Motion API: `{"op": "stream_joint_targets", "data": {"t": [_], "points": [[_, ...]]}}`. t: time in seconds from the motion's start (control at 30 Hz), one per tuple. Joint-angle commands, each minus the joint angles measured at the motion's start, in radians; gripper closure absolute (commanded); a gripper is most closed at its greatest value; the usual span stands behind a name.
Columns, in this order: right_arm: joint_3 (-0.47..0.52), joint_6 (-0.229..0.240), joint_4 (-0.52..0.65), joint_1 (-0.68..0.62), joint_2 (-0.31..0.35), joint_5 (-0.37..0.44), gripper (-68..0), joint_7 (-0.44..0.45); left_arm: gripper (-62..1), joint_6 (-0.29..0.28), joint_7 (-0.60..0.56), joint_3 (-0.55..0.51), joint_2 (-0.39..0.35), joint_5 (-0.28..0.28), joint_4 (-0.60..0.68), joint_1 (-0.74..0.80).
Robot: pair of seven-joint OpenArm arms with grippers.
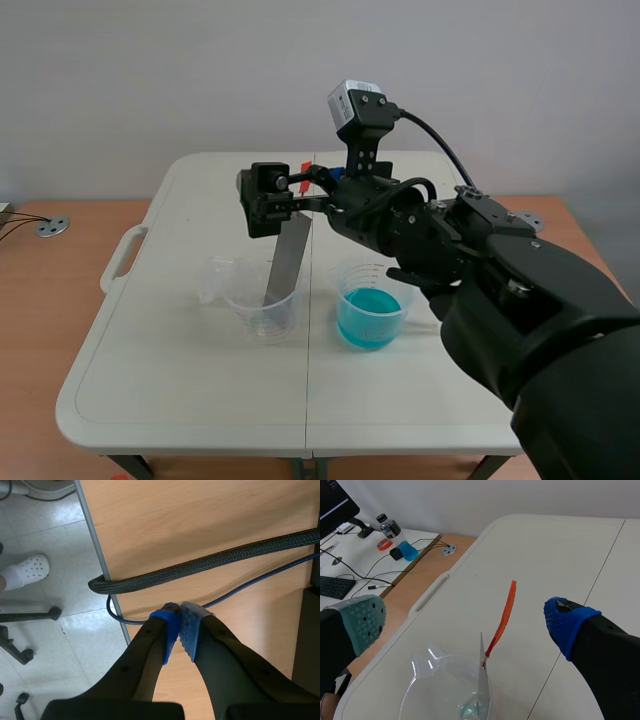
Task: Hold the metal plate by the orange handle, dip it into the blue solution, take it out and point at it, then put the plate back in the beaker on the left.
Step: 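Lift the metal plate out of the left beaker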
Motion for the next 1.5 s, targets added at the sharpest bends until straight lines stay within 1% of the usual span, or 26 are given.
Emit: {"op": "stream_joint_targets", "data": {"t": [0.0, 0.13, 0.27, 0.37, 0.53, 0.7, 1.23, 1.3, 1.47], "points": [[0.001, 0.003, 0.006, 0.029, -0.003, 0.006, -66.3, 0.011, -3.0, -0.003, -0.003, -0.009, 0.004, -0.005, 0.001, 0.022], [0.001, 0.003, 0.006, 0.029, -0.003, 0.006, -65.6, 0.011, -3.0, -0.004, -0.003, -0.009, 0.016, -0.005, -0.009, 0.021], [0.001, 0.003, 0.006, 0.029, -0.003, 0.006, -55.8, 0.011, -3.0, -0.003, -0.003, -0.009, 0.027, -0.005, -0.009, 0.022], [0.001, 0.003, 0.006, 0.029, -0.003, 0.006, -50.3, 0.011, -3.0, -0.003, -0.003, -0.009, 0.027, -0.005, -0.009, 0.021], [0.001, 0.003, 0.006, 0.032, -0.003, 0.006, -44.3, 0.008, -3.0, -0.003, -0.002, -0.009, 0.027, -0.005, -0.009, 0.012], [0.001, 0.003, 0.006, 0.043, -0.003, 0.007, -39.9, -0.012, -3.0, -0.003, 0.01, -0.009, 0.027, -0.006, -0.009, 0.002], [0.001, 0.009, 0.006, 0.045, -0.003, 0.007, -11.9, -0.014, -3.0, -0.01, 0.023, -0.009, 0.026, -0.006, -0.009, -0.001], [0.001, 0.025, 0.006, 0.045, -0.003, 0.007, -8.6, -0.008, -3.0, -0.01, 0.023, -0.009, 0.026, -0.006, -0.009, -0.001], [0.001, 0.029, 0.006, 0.045, -0.003, 0.003, -1.6, 0.001, -3.0, -0.01, 0.024, -0.009, 0.026, -0.006, -0.009, 0.0]]}}
